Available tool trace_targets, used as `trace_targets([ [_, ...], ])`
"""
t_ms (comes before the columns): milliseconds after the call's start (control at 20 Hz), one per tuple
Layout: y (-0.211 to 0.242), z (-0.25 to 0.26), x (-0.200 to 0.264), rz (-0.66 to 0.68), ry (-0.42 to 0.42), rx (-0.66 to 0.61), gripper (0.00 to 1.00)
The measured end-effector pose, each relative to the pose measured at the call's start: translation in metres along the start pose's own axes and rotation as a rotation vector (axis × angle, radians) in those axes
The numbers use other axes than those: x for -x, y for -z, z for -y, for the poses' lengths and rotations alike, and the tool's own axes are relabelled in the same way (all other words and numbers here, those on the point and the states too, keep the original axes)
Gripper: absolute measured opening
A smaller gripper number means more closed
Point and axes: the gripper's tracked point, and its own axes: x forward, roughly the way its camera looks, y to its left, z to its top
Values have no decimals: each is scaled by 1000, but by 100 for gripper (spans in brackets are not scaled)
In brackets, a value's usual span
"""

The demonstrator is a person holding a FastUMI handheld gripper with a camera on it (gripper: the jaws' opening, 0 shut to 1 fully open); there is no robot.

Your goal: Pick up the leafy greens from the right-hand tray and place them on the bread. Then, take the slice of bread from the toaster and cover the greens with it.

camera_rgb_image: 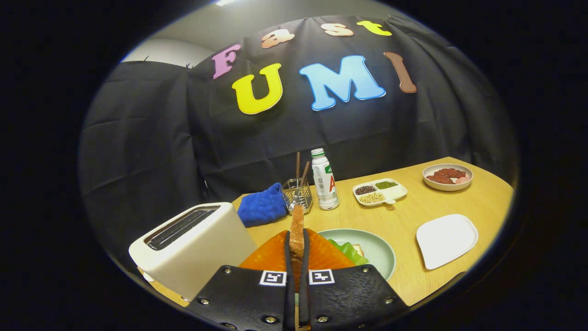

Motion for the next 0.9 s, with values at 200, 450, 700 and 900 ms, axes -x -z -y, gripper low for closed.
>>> trace_targets([
  [200, 7, 11, -6, -24, 30, 11, 4],
  [450, 9, 30, -8, -42, 72, 58, 7],
  [700, 10, 42, -9, -39, 79, 92, 15],
  [900, 10, 52, -9, -37, 110, 156, 25],
])
